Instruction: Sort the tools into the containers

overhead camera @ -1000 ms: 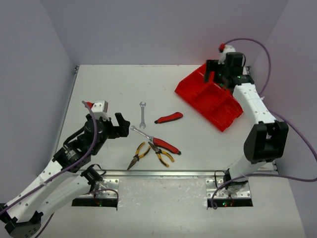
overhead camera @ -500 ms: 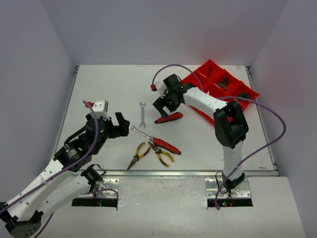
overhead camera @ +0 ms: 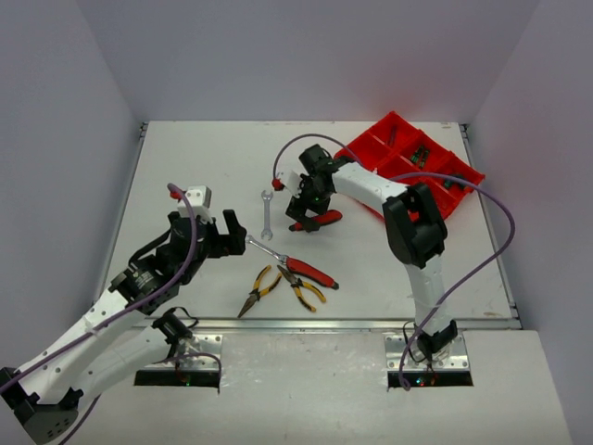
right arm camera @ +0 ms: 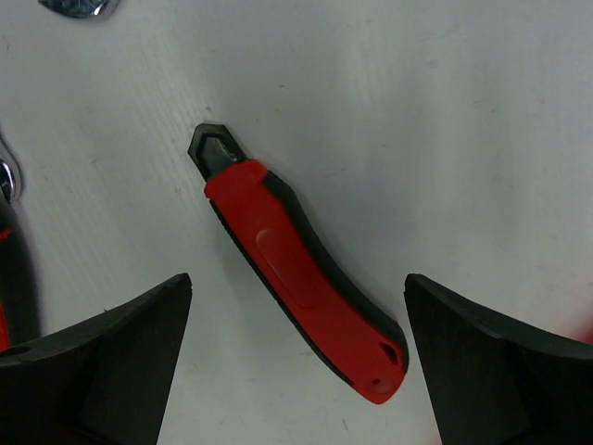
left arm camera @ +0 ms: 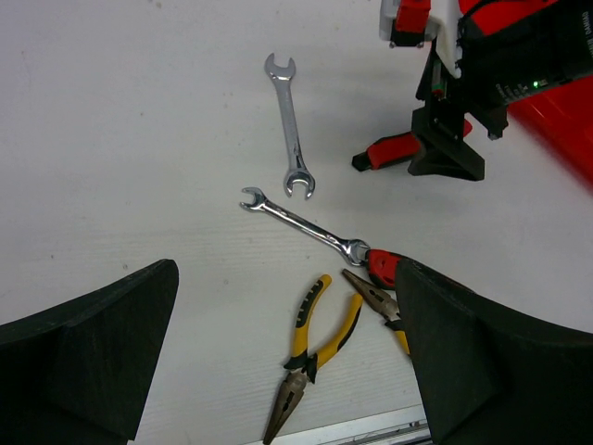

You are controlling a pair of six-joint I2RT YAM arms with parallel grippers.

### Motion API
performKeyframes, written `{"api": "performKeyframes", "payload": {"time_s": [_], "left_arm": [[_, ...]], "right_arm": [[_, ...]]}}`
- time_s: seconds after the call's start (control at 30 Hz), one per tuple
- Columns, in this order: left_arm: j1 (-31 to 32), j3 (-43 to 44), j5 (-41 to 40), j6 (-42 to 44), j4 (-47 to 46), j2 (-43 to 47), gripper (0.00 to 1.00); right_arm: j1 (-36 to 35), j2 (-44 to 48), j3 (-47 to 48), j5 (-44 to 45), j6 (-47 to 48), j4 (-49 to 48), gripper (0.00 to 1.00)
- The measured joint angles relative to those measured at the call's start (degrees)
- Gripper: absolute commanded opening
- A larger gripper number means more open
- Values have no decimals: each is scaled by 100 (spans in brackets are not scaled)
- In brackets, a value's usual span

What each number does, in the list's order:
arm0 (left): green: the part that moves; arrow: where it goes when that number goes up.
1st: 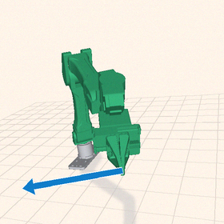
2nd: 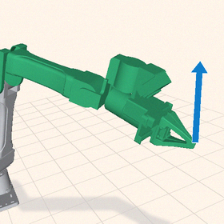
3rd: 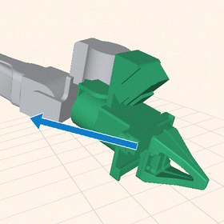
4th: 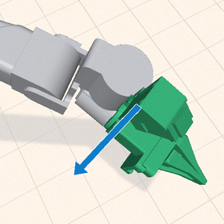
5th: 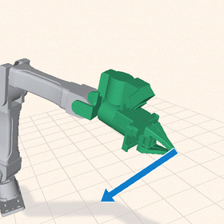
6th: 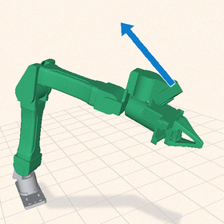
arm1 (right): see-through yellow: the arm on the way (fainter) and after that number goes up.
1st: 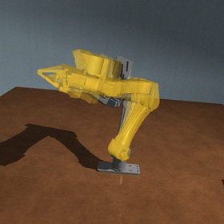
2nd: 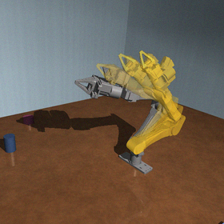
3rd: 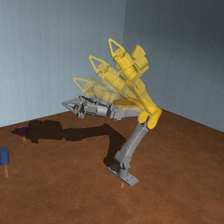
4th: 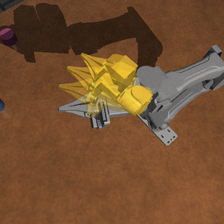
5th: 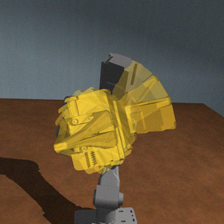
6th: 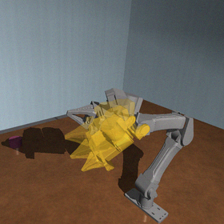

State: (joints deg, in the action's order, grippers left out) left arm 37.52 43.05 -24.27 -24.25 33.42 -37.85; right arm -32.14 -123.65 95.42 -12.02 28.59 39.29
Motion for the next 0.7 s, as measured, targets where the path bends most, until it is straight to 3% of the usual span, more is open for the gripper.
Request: {"api": "performKeyframes", "payload": {"time_s": [0.07,0.1,0.23,0.3,0.33,0.53,0.7], "left_arm": [[0,0,-3,0,1,-4,100],[0,0,-4,0,1,-4,100],[0,0,-4,0,1,-5,100],[0,0,-4,0,1,-7,100],[0,0,-4,0,1,-8,100],[0,0,0,0,1,-4,100],[0,0,0,0,1,-4,100]], "right_arm": [[0,-148,-39,-62,124,43,87],[0,-218,-58,-63,162,32,79],[2,-419,-48,-14,246,-103,19],[5,-428,-47,-59,239,-201,11],[11,-413,-94,-85,192,-288,1],[7,96,-985,44,-183,-1153,0],[56,553,-1321,44,-1262,-1426,0]]}}
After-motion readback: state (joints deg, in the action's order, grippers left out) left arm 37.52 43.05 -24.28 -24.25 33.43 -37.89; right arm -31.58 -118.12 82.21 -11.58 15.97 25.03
